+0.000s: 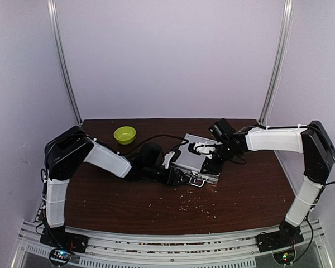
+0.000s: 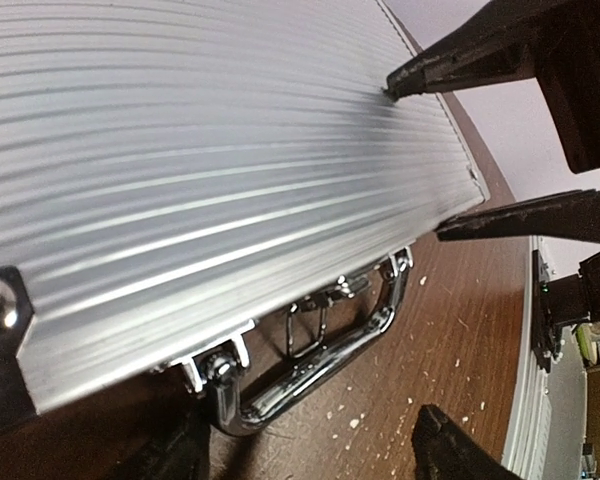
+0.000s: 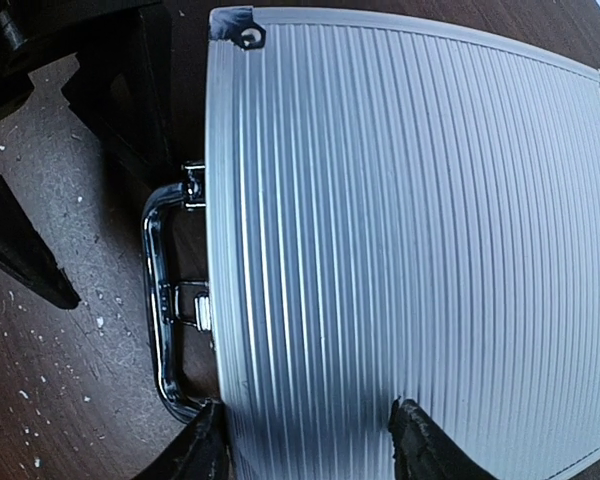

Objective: Pack up texas hold em set
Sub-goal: Adjust the chip case at the center of the board.

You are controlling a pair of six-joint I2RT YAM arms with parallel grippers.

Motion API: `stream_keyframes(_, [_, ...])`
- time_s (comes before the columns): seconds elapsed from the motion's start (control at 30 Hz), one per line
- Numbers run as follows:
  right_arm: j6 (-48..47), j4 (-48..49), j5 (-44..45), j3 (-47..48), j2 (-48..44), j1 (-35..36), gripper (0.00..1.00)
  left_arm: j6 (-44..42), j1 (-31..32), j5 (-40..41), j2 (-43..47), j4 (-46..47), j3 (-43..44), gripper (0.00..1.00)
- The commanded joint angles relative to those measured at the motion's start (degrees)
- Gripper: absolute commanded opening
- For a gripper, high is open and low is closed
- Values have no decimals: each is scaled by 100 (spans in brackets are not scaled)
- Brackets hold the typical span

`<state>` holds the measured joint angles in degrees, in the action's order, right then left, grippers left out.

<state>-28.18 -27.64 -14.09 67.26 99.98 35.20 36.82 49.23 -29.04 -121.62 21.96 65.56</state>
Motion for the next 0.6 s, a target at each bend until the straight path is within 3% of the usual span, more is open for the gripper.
stream_keyframes(0.0, [83,-93,-243,-91,-56,-167,57,-81,139,123,154,26,35,71])
stream_keyframes(0.13, [160,-71,-452,-111,-290,-336,59,-162,140,683,344,-205,-111,72])
stream_keyframes(0.3, [246,44,-578,-162,-499,-705,59,-239,141,998,11,-487,296,72])
stream_keyframes(0.57, [509,314,-900,-249,-582,-1582,60,-318,139,-33,-419,-421,896,68])
